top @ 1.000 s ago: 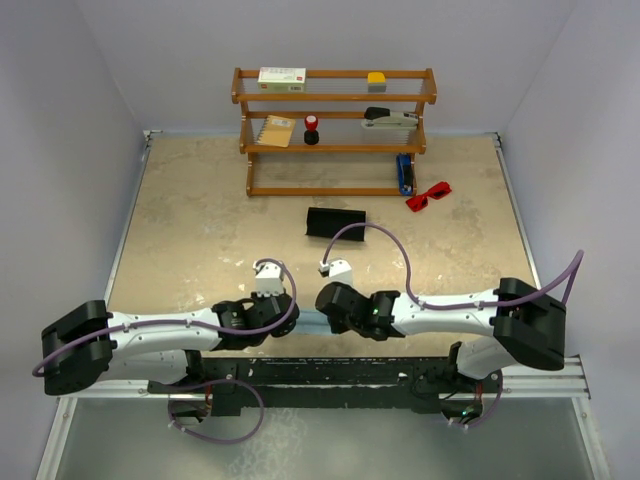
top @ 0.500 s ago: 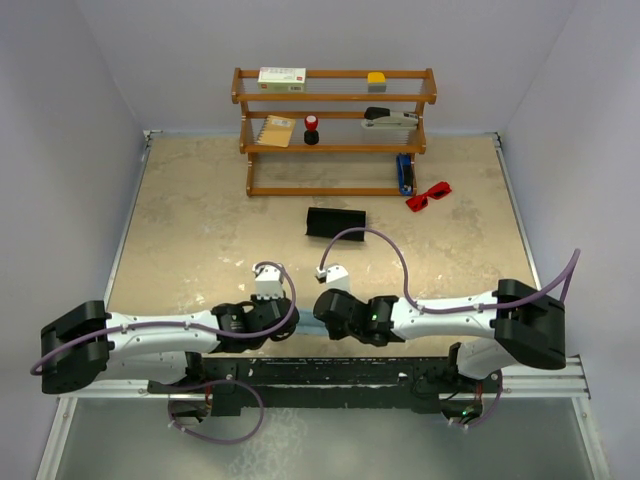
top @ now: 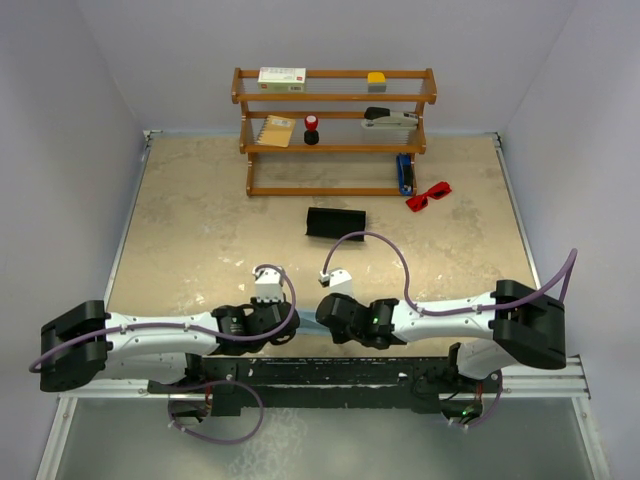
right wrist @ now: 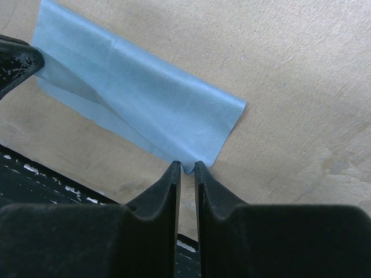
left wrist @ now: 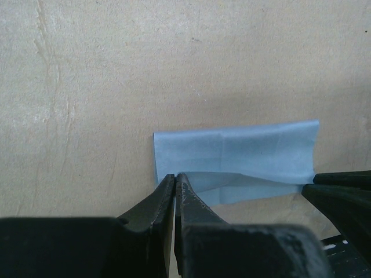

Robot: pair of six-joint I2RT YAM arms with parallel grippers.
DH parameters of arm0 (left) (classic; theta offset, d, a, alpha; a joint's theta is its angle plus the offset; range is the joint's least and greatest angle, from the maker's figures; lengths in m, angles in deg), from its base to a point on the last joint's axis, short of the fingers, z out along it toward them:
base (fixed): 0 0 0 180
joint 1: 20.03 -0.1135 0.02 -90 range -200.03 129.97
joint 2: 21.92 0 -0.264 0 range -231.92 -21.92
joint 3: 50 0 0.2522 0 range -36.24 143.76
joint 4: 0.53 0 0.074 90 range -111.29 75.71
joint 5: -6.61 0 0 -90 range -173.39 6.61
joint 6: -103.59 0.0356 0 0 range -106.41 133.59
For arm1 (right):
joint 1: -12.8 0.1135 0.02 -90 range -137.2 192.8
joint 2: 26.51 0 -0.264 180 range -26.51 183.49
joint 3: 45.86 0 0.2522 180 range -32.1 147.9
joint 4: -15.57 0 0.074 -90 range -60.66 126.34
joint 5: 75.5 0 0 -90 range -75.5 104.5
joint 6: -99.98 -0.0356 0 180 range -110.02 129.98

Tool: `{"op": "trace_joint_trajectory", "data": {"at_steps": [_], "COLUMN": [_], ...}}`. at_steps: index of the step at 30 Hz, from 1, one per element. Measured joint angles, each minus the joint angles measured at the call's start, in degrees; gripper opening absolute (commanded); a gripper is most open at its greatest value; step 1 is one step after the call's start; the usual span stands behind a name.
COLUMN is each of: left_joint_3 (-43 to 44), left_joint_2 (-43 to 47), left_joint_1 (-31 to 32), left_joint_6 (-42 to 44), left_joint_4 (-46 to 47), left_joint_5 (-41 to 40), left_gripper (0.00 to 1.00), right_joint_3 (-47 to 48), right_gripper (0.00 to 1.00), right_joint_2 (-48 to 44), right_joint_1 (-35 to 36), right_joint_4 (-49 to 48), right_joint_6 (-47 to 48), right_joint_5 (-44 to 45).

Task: Organize the sunglasses
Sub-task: Fold the glasses cleaning cloth at the center of the board.

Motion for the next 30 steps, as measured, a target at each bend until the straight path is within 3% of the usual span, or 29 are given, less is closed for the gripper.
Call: {"op": "trace_joint_trajectory", "data": {"at_steps": [2, 9, 30], "left_joint_3": [0.0, 0.0, 0.0], "left_joint_2": [0.0, 0.0, 2.4], "left_joint_1": [0.2, 1.4, 3.4], "left_joint_6": [-0.2, -1.2, -3.8], "left_joint_4": [0.0, -0.6, -5.4], "left_joint_5": [-0.1, -0.9, -4.0], "left_gripper": [0.0, 0.15, 0.15], "right_joint_3": [0.0, 0.0, -0.7], "right_gripper": [0.18, 0.18, 0.17], "right_joint_2": [0.0, 0.0, -0.1], "right_joint_1": [0.0, 0.4, 1.5], "right_joint_4": [0.0, 0.0, 0.4], "right_joint_6": [-0.1, -0.2, -1.1], "right_joint_5": [0.0, 0.0, 1.0]}}
